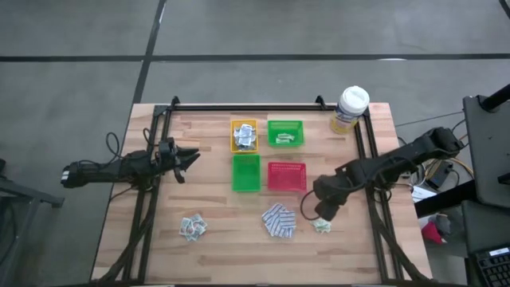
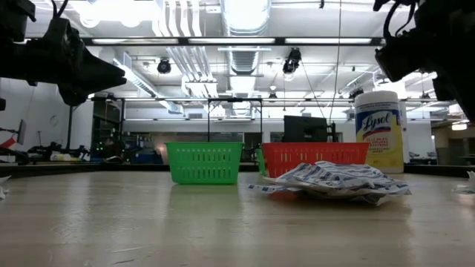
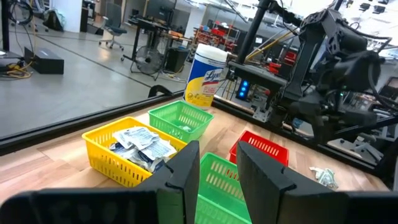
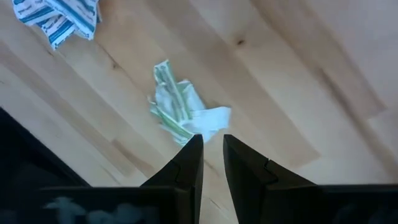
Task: Pick & Place First Aid Supplies
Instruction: Put the green bandage pack into the top green bin
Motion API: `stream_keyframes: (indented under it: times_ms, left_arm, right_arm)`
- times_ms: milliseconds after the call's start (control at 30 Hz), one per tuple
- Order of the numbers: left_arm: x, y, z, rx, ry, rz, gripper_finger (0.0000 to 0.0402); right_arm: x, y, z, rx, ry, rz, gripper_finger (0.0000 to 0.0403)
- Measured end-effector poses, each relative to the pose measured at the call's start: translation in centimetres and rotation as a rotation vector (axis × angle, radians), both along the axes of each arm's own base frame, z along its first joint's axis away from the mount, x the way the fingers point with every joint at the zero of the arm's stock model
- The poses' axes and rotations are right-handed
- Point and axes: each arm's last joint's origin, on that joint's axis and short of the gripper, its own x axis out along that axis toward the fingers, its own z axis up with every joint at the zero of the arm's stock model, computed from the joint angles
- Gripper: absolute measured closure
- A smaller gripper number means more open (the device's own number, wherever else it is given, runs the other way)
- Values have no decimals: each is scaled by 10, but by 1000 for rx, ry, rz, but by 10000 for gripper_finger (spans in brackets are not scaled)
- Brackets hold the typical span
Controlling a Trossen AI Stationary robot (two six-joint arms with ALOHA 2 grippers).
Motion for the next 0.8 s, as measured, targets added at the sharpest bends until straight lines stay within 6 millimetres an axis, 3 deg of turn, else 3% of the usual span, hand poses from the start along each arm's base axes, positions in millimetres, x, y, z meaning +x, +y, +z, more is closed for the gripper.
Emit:
stream_keyframes:
  times_ms: [433, 800]
  left_arm:
    - [0, 0, 0, 22, 15, -2, 293]
    - [0, 0, 0, 23, 16, -2, 293]
  right_arm:
    - [8, 29, -24, -21, 72, 60, 342]
    - [17, 35, -56, -79, 198, 66, 346]
